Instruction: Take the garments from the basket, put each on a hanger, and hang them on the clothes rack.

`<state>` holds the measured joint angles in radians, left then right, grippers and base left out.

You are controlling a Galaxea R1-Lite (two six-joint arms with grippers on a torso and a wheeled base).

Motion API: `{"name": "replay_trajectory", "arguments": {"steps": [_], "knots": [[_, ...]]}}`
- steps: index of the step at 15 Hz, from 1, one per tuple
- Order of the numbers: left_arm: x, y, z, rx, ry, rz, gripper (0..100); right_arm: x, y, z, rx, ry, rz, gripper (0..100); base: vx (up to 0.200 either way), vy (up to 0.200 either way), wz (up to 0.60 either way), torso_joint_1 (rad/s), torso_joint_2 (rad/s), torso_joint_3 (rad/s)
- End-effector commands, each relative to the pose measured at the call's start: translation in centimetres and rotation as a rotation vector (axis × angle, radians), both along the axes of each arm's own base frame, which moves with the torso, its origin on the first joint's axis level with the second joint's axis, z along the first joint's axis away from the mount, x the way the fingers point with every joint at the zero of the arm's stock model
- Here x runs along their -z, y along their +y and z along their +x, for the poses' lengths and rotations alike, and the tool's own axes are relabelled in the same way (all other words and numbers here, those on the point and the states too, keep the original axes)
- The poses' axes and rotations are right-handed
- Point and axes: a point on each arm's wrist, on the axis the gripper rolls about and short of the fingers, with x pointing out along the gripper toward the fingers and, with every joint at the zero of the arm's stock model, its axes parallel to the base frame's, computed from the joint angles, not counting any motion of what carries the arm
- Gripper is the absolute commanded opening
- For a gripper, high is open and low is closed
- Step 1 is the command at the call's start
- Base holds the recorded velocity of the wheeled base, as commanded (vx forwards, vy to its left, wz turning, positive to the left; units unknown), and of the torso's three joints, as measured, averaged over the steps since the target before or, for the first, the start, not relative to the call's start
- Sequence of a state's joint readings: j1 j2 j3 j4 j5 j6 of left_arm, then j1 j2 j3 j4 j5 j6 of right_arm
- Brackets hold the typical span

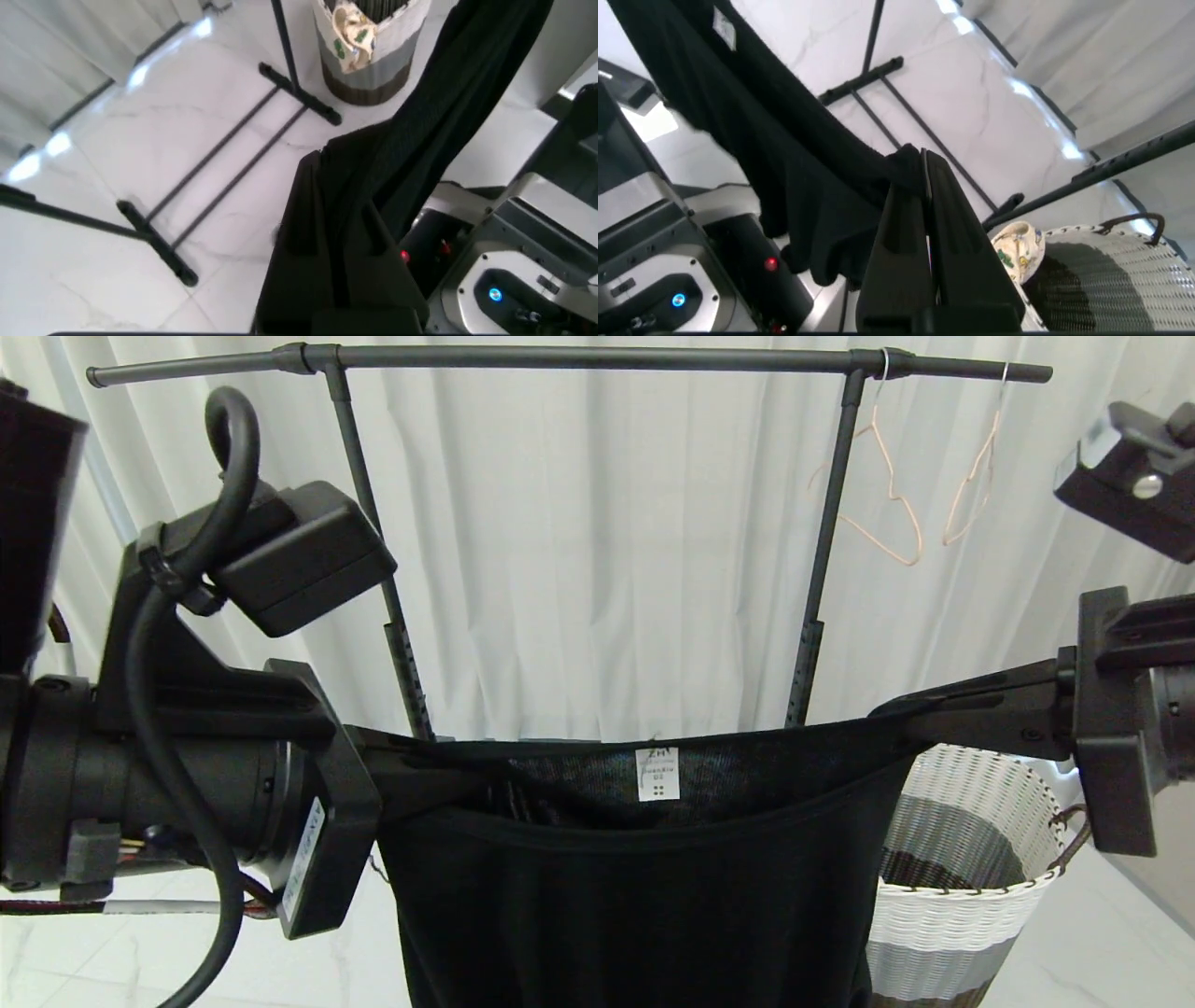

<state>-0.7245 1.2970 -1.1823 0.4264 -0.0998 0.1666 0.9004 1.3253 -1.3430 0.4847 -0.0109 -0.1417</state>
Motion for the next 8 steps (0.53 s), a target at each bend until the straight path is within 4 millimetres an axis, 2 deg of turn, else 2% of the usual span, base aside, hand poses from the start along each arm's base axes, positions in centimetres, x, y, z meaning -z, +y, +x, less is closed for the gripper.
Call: {"name": "replay_trajectory", "arguments": {"steps": [1, 4, 8], "knots": [[-1.2, 0.0, 0.3, -0.008, -0.034, -0.026, 0, -0.5, -0.1, 0.0, 0.009, -0.012, 0.024, 0, 0.000, 0.000, 0.00, 0.000, 0.00, 0.000], [-2.7, 0.1, 0.6, -0.021, -0.073, -0.061, 0, -1.3, 0.1, 0.2, 0.015, -0.024, 0.050, 0, 0.000, 0.000, 0.00, 0.000, 0.00, 0.000], [-2.3, 0.1, 0.6, -0.009, -0.072, -0.044, 0, -1.5, -0.1, 0.1, 0.026, -0.033, 0.057, 0, 0.000, 0.000, 0.00, 0.000, 0.00, 0.000]]}}
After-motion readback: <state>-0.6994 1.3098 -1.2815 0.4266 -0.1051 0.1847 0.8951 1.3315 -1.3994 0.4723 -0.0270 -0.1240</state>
